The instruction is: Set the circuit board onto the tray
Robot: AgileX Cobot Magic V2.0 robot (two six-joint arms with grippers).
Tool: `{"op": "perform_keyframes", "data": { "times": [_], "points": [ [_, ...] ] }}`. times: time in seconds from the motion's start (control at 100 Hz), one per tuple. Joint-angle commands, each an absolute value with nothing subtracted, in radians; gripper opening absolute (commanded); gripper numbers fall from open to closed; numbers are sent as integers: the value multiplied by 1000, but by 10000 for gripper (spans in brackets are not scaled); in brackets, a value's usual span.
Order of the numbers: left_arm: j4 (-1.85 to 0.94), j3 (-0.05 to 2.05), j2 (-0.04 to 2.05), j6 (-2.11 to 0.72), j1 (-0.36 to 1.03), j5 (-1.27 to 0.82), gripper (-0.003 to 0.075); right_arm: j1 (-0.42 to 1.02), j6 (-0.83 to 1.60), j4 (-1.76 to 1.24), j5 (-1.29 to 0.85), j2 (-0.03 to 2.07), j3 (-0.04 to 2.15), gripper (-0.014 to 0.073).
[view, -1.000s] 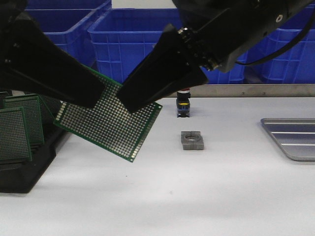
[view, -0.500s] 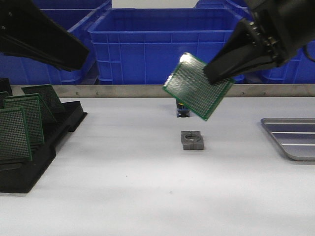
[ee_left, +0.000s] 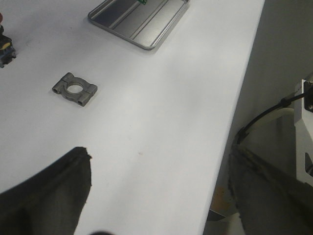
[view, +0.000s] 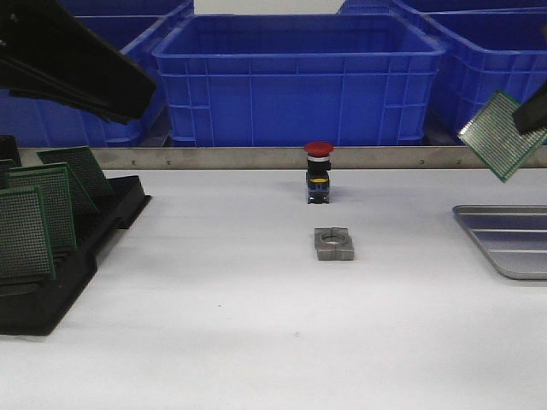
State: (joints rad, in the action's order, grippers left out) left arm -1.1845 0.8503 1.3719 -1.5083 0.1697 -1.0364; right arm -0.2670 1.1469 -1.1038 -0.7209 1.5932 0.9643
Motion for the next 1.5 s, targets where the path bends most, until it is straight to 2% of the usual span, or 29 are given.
{"op": "perform_keyframes", "data": {
  "times": [0.0,0.22,0.51,0.56,0.61,0.71,0.77,0.84,1.25,1.49],
  "points": [
    [-1255,883,1349,-1499,167,-1068,547,-291,1149,-1148,-689,1592,994,-52],
    [-1255,883,1349,-1499,167,-1068,547,-294,1149,-1148,-594,1681,994,-52],
    [-1255,883,1349,-1499,167,-1068,547,-294,1149,-1150,-583,1738,994,-25],
    [-1255,883,1349,-1499,167,-1068,547,-294,1149,-1150,-576,1738,994,34],
    [-1255,883,1349,-1499,167,-1068,547,-294,1149,-1150,-569,1738,994,129],
    [-1255,883,1349,-1499,167,-1070,547,-294,1149,-1150,-550,1738,994,381],
    [-1255,883,1349,-1499,167,-1071,547,-294,1149,-1150,-546,1738,994,502],
    [-1255,883,1349,-1499,167,-1071,547,-294,1149,-1150,-545,1737,994,563],
    [-1143,964,1349,-1443,162,-1054,547,-294,1156,-1150,-621,1607,994,559],
    [-774,1065,1349,-1440,162,-1003,545,-293,1160,-1150,-723,1503,994,559]
  ]
}}
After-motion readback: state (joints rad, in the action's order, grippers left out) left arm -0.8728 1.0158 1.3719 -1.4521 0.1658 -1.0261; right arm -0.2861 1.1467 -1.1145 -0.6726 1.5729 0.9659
